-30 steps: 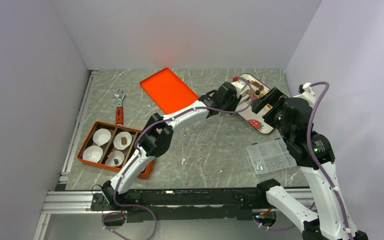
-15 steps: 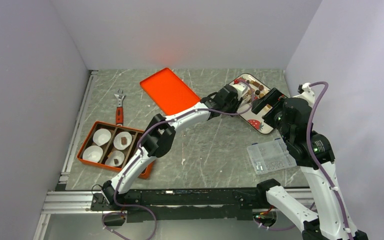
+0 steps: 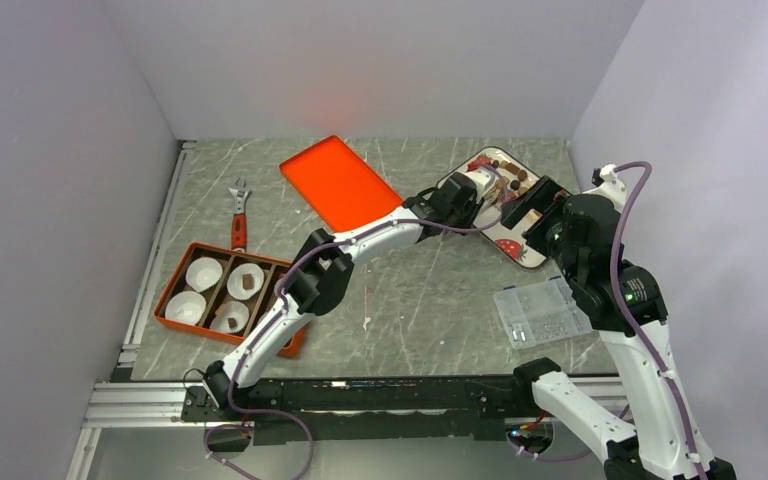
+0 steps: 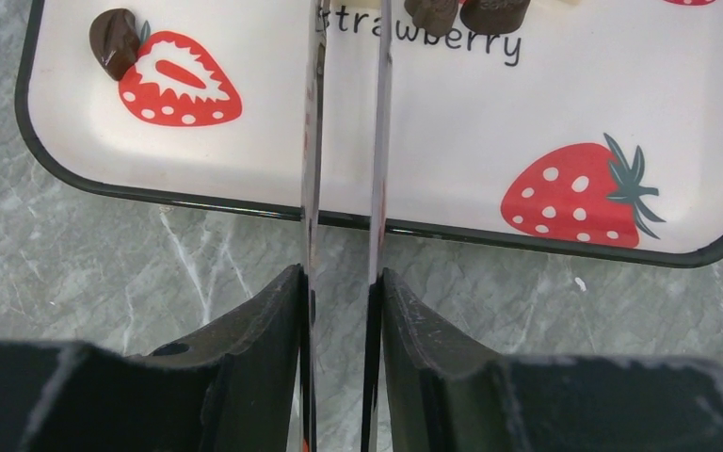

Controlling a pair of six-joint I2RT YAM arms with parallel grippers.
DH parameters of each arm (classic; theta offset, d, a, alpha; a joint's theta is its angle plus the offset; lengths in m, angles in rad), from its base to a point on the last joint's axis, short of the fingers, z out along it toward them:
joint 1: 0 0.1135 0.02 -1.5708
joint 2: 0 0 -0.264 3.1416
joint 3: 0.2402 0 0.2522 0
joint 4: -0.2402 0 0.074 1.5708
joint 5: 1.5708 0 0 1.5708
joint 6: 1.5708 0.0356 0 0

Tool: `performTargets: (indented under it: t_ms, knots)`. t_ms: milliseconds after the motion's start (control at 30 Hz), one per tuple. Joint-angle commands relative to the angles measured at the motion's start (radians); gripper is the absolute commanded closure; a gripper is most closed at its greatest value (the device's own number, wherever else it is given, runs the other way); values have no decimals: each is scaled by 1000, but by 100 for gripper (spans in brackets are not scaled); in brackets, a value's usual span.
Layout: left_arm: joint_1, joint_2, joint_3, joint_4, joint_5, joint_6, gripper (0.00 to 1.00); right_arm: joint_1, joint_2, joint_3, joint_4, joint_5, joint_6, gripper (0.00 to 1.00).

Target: Pack the chocolate

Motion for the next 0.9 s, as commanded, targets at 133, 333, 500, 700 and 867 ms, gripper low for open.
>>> performTargets:
  t_ms: [133,333,500,700,867]
  knots:
    - [-7,-86,-25,8,-64,11,67,1,1,0,21,-18,-18,0]
    - [-5,-170,-83,-3,-61,21,68,1,2,0,27,-25,-17,0]
    - [6,-240,-127,-6,-38,27,68,1,3,2,31,-25,-17,0]
    - [13,-270,-137,-21,-4,38,69,1,3,-3,36,-32,-15,0]
    - [15,-273,-134,-37,0,44,69,1,6,-1,37,-33,-15,0]
